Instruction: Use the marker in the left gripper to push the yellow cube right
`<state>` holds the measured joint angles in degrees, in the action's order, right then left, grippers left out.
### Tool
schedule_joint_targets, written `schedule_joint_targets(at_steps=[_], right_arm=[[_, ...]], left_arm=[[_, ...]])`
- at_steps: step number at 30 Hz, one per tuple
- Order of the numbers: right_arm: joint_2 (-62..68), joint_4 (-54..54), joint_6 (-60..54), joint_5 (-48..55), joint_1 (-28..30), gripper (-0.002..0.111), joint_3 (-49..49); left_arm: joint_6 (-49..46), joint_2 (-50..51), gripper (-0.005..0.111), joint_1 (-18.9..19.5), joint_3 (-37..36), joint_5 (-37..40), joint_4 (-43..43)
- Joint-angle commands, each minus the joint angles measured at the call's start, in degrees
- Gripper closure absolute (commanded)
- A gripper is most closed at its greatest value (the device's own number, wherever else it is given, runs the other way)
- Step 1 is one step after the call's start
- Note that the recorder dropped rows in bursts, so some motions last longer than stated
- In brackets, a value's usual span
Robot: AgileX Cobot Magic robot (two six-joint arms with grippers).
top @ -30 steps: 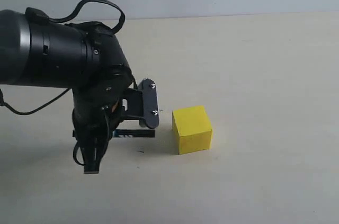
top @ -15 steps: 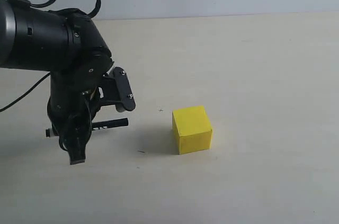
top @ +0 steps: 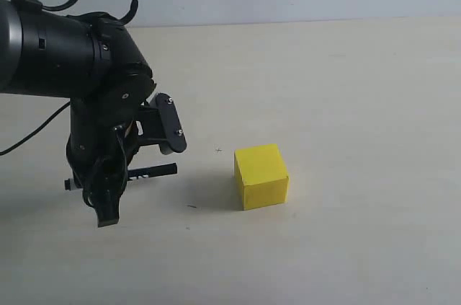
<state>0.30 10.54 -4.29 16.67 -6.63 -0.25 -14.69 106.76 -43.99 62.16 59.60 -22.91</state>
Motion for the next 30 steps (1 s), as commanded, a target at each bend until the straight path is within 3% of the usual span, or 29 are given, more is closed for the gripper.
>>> schedule_joint_targets(at_steps=[1,13,18,23,26,30], right_arm=[[-0.3,0.1,-0.1,-0.3,-0.1,0.108,0.3],[-0.3,0.1,-0.1,-0.3,-0.1,0.108,0.3],[-0.3,0.1,-0.1,-0.3,-0.1,0.108,0.3],[-0.3,0.1,-0.1,-0.3,-0.1,0.108,0.3],[-0.3,0.1,-0.1,-0.3,-0.1,0.108,0.3],[-0.3,0.1,-0.1,-0.3,-0.1,0.108,0.3]], left_arm=[[-0.1,-0.2,0.107,0.1,0.2,0.2,0.6],[-3.1,0.0,0.107,-0.5,0.2,-4.0,4.4],[-2.8,2.7,0.107,-5.3,1.5,-8.8,5.1],[-2.8,7.6,0.107,-11.5,8.0,-9.4,5.6],[-2.8,7.6,0.107,-12.2,9.7,-8.8,5.1],[0.9,6.3,0.107,-10.4,9.8,-5.0,0.2]])
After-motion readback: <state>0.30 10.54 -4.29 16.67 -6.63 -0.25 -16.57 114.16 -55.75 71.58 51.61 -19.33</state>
